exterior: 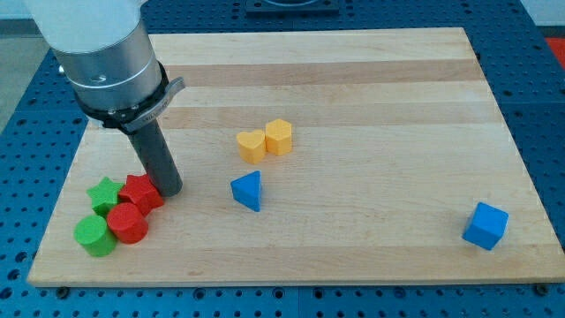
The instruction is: Move the blue triangle closer to the yellow hexagon
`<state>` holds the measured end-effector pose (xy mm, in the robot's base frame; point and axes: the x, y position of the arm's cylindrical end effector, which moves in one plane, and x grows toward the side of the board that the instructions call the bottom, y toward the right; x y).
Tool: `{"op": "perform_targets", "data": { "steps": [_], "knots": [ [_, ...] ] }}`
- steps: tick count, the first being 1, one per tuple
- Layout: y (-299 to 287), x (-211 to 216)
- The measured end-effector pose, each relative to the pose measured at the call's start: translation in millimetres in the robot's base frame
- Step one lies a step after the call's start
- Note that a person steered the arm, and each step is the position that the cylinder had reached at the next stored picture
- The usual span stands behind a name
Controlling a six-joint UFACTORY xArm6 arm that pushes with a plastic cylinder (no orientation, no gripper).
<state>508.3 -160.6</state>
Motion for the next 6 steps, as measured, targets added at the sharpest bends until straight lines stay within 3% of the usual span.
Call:
{"op": "perform_targets", "data": {
  "steps": [1, 3, 6],
  "knots": [
    [15.3, 0.0],
    [29.8, 72.6],
    [154.7, -8.1]
  ]
}}
